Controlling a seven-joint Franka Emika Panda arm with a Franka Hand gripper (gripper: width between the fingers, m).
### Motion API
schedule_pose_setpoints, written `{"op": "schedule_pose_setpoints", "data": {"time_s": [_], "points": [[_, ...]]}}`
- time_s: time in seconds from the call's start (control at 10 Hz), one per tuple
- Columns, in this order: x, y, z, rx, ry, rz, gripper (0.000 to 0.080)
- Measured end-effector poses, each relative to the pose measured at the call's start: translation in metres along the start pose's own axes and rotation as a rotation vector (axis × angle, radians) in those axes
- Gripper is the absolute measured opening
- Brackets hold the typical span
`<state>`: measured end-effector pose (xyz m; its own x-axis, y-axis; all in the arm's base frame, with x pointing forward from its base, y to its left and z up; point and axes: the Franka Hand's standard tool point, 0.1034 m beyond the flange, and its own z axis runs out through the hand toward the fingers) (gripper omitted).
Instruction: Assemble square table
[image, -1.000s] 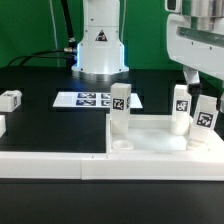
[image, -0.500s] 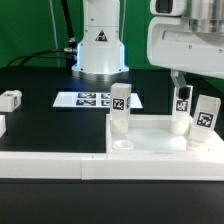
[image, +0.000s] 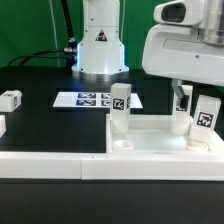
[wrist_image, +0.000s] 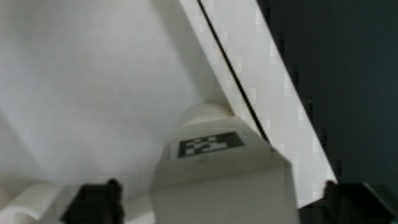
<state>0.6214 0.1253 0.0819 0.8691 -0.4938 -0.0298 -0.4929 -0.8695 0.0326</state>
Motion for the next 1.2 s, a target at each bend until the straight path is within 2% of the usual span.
{"op": "schedule_pose_setpoints", "data": {"time_s": [0.1, 0.2, 0.3, 0.6, 0.8, 1.0, 1.2], "points": [[0.0002, 0.0002, 0.0, 0.0, 0.0, 0.005, 0.0396], [0.0, 0.0, 0.0001, 0.001, -0.001, 0.058, 0.0396], [-0.0002, -0.0002, 0.0002, 0.001, -0.001, 0.14, 0.0288], [-0.0002, 0.0, 0.0006, 0.001, -0.002, 0.312, 0.0288], [0.0065, -0.0015, 0.0009, 0.046, 0.014, 0.65, 0.0288], [0.0075, -0.0021, 0.0012, 0.112, -0.004, 1.014, 0.029], [0.0078, -0.003, 0.0017, 0.169, -0.045, 1.225, 0.029]]}}
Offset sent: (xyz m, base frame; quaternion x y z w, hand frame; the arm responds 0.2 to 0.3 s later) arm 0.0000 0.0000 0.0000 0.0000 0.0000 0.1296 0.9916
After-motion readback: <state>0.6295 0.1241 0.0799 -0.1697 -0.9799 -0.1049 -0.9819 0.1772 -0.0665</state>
